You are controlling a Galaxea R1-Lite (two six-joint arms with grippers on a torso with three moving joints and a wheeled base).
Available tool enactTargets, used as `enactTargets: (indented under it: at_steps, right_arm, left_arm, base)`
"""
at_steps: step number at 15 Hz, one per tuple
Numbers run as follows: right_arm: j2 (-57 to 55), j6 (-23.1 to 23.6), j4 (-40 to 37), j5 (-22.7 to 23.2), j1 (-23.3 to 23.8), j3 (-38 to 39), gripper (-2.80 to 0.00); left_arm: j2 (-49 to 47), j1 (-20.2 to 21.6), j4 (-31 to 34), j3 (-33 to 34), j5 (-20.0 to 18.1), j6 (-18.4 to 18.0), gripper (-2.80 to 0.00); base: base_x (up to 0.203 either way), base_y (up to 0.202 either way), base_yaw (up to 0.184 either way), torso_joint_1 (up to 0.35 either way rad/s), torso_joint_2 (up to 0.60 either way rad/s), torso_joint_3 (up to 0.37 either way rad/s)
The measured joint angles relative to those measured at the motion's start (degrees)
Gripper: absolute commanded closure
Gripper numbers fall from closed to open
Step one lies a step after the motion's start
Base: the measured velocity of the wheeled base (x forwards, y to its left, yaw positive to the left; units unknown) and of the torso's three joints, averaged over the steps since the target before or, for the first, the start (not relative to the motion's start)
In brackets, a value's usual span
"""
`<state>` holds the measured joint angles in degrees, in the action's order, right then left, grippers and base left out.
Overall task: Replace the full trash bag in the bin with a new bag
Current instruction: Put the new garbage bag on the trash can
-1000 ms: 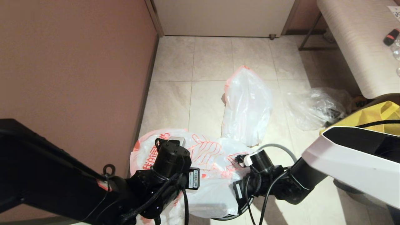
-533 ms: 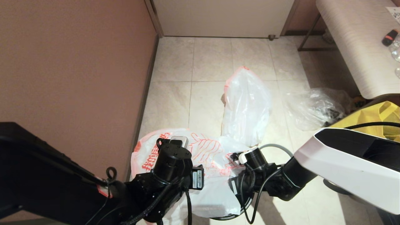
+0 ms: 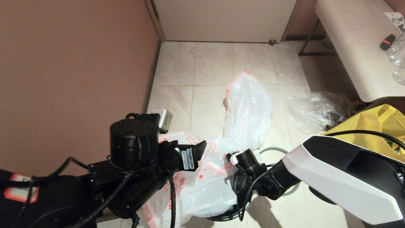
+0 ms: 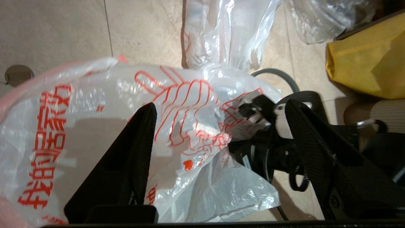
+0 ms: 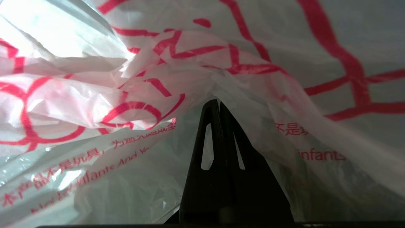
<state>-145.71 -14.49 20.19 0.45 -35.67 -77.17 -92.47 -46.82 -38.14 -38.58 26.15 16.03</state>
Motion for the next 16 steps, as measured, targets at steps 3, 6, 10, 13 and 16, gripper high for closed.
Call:
enactTargets:
  at_steps: [3,6,10,13,16]
  right_arm:
    - [-1.44,1.01,-12.79,-0.61,-0.07,-6.97,0.0]
    - [-2.48,4.07,-25.25,-0.55,-0.43,-12.16,0.0]
    - [-3.43,4.19,-29.24,-6.75,-2.16,-10.91,0.0]
    - [-1.48,4.39,-29.41,-7.9,-5.79,-9.84,0.0]
    - [-1.8,4.66,-29.45,-9.04,-7.02,-12.09,0.0]
  left_arm:
    - [3.03,0.24,0.13,-0.28,-0.02,-0.38,-2.8]
    - [4.56,1.19,0.41,-0.77,-0.02,-0.42,-2.8]
    - [5.98,2.36,1.13,-1.45,0.1,-0.46,-2.8]
    - [7.52,3.18,3.39,-2.6,-0.18,-0.44,-2.8]
    - [8.91,3.87,4.73,-3.27,-0.85,-0.41,-2.8]
  base:
    - [0.0,0.0,0.0,0.0,0.0,0.0]
    - [0.0,0.0,0.0,0.0,0.0,0.0]
    - [0.0,0.0,0.0,0.019,0.02,-0.008]
    - [0.0,0.0,0.0,0.0,0.0,0.0]
    - [0.0,0.0,0.0,0.0,0.0,0.0]
